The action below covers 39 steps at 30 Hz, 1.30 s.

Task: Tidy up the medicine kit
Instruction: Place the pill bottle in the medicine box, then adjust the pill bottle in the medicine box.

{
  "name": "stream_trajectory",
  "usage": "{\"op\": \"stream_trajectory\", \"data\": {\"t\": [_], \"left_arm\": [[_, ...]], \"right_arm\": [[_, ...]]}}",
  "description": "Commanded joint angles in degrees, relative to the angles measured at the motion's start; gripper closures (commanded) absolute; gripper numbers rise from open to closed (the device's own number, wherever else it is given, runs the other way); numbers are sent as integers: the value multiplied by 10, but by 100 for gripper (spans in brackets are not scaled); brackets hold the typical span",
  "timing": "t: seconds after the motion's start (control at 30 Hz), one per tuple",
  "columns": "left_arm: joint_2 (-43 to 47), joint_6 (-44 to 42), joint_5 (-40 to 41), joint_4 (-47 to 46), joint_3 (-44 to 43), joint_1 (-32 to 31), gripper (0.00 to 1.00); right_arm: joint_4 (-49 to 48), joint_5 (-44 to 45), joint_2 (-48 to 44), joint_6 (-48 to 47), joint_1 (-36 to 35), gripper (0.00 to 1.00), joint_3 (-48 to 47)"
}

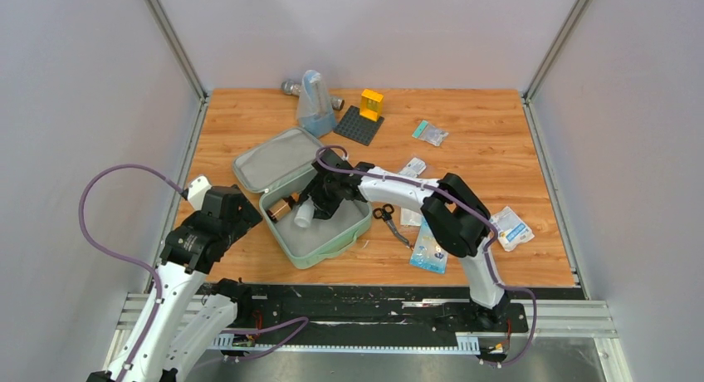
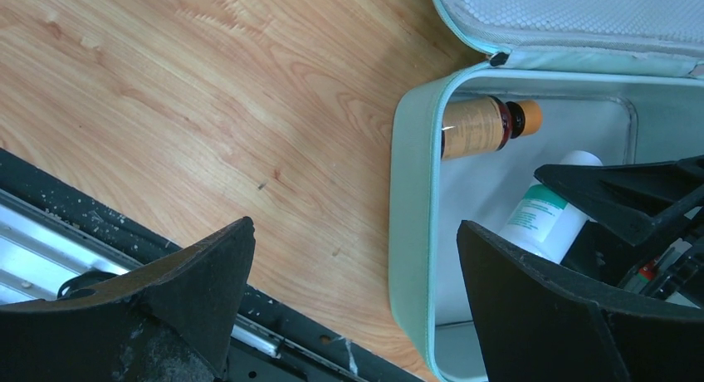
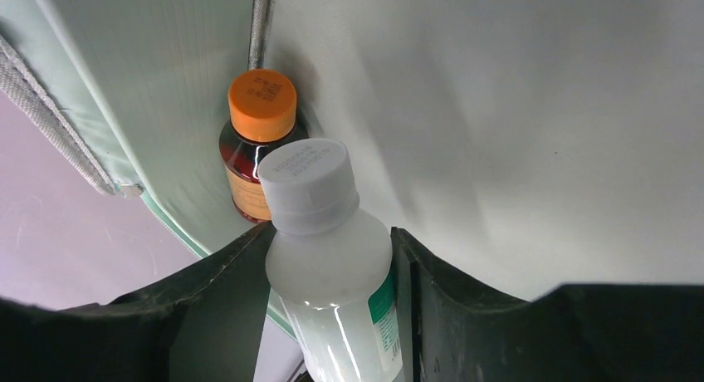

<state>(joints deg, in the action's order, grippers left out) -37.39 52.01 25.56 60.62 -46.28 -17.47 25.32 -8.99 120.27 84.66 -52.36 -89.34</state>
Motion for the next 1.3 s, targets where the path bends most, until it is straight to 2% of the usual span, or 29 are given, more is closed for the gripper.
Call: {"op": "stream_trajectory", "data": {"t": [0.0,0.33,0.53,0.7,0.8,0.9,1.0,1.07,1.17,1.27], "left_arm": [[5,-8,14,-15,-14,0,0],[-3,-11,19,-25,-6,0,0],[-11,-11,18,-25,-7,0,0],[-11,-13,18,-26,-7,0,0],[-10,-15,17,-33,-1,1,0],[-11,-31,-13,-63,10,0,0],[-13,-43,-52,-94,30,0,0],[-17,-45,-80,-116,43,0,0],[-34,-38,-108,-145,66,1,2],[-50,-36,-118,-160,81,0,5]], "right_arm": [[-1,-11,21,51,-27,47,-38],[29,59,1,5,-39,42,-44],[42,87,-37,-94,-46,35,-43],[31,147,-99,-287,-46,32,-27],[17,148,-115,-458,-45,31,-32],[17,149,-119,-572,-45,30,-25],[23,116,-103,-625,-29,31,-19],[33,30,-84,-649,-11,34,-25],[40,-45,-49,-692,8,37,-44],[39,-51,-33,-721,14,37,-63]]}}
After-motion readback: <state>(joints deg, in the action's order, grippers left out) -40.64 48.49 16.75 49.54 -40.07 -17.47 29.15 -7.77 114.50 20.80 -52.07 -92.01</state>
